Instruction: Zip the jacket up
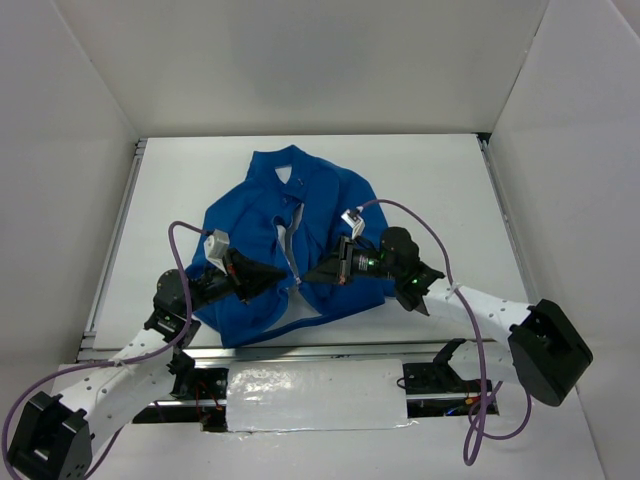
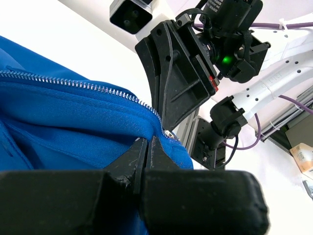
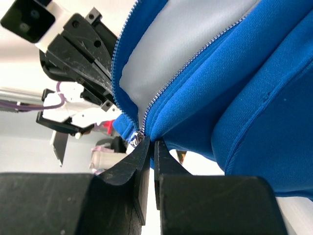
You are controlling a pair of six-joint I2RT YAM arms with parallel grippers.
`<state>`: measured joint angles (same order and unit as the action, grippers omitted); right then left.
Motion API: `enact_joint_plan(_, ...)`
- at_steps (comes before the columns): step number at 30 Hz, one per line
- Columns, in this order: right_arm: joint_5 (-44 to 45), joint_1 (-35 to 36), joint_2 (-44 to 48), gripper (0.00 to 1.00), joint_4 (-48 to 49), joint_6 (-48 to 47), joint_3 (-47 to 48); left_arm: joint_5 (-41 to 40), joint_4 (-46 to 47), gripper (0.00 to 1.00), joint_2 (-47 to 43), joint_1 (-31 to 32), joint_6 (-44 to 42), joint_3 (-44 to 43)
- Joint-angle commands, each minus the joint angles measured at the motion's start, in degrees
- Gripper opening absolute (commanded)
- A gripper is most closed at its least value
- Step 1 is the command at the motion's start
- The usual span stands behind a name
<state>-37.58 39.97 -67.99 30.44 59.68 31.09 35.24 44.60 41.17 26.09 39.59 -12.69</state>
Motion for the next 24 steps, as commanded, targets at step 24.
enact_joint_plan(24,3.7,3.6,3.4,0.0,-10.4,1.2,4.9,-2.5,0.1,0.0,-4.1,0.5,-4.9,-0.9)
